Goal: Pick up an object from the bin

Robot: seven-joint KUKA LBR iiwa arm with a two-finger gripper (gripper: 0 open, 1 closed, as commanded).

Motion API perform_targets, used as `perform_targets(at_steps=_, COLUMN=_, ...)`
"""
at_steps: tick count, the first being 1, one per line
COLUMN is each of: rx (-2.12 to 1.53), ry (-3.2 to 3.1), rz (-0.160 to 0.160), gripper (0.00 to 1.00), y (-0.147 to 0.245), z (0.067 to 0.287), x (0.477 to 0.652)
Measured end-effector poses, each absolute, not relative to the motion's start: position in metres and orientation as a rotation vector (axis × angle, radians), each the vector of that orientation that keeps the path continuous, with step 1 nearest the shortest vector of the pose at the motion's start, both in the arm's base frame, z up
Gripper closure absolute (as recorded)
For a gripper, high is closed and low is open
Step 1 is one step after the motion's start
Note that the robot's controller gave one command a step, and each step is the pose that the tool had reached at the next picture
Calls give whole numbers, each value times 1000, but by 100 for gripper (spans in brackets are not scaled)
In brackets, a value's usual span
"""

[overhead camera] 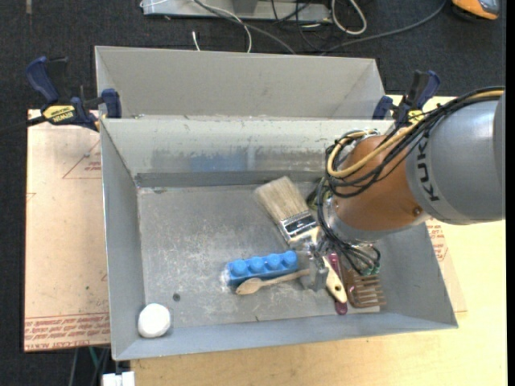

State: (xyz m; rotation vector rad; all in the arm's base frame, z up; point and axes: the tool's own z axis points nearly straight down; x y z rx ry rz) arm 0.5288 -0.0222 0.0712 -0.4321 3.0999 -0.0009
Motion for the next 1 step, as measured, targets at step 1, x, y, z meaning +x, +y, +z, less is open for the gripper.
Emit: perform_targets(at_steps=1, rx=-510, ry=3087, rz=-2, gripper=100, y=-6, z=75, x=535)
